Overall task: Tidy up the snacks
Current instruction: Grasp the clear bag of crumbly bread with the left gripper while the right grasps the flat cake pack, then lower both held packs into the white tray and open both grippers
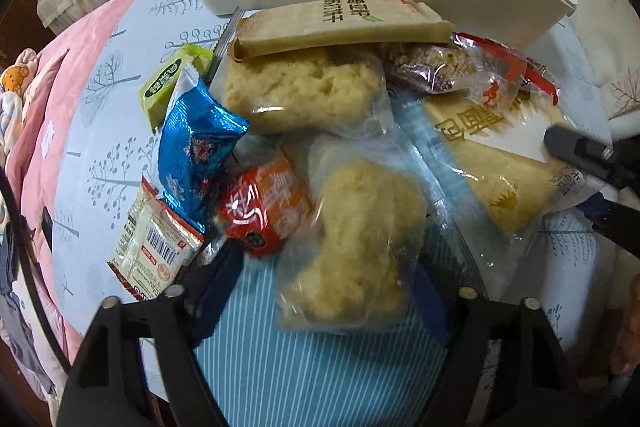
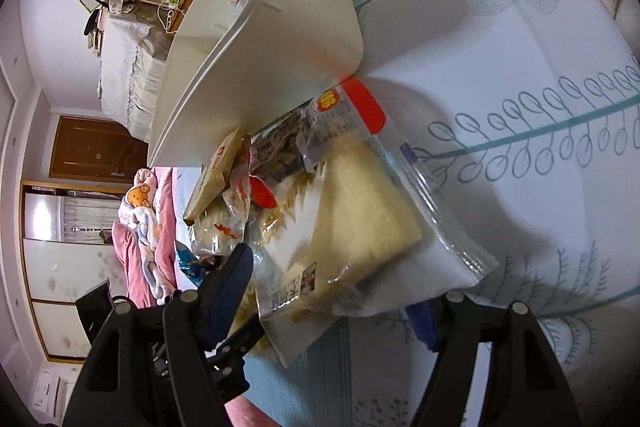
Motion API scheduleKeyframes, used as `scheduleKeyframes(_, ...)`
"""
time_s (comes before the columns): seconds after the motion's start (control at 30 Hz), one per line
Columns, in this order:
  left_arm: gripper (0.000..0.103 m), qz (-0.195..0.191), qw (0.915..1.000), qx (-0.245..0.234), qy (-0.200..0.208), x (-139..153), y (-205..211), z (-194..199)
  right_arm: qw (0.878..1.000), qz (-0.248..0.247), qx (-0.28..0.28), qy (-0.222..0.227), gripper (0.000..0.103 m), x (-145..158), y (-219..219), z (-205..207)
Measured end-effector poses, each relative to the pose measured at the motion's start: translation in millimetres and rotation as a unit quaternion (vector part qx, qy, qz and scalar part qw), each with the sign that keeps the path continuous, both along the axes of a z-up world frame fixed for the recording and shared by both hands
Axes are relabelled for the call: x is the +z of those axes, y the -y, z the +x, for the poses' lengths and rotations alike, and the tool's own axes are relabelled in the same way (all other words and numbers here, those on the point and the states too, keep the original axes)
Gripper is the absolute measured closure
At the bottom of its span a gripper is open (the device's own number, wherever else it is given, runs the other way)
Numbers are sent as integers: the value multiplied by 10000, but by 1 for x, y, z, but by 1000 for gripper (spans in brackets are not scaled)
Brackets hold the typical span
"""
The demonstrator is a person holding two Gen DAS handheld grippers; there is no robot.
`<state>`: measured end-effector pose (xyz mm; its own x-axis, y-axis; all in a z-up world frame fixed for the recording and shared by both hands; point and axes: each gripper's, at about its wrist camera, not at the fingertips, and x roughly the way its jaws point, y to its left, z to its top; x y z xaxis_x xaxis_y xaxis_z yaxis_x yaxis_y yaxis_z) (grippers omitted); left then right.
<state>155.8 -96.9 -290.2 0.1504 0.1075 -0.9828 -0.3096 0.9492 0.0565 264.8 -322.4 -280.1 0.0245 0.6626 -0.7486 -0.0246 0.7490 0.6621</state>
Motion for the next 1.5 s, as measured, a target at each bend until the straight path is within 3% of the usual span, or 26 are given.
scheduleKeyframes(0.07,42,-133,9999,30,-14,0,-1,2,9999,-100,-71,-65,55,-2,5,-1)
scheduleKeyframes(0.17,50,-197,9998,10,26,3,0,4,9998,-138,-64,-120,58,-3,8,-1)
scheduleKeyframes(0.43,52,-298,9989,-113,337,22,2,5,9990,-417,105,107,69,18,7,-6)
scheduleKeyframes(0.73,52,-227,9966,-178,765,63,-7,-7,9974,-561,91,447,80,51,18,-23)
scheduleKeyframes(1.13,52,-214,9915,-436,1206,130,-14,-6,9850,-729,-45,1564,82,123,33,-42)
scheduleKeyframes(1.5,52,-128,9824,-741,1712,179,-43,30,9691,-542,-376,2377,83,191,16,-16)
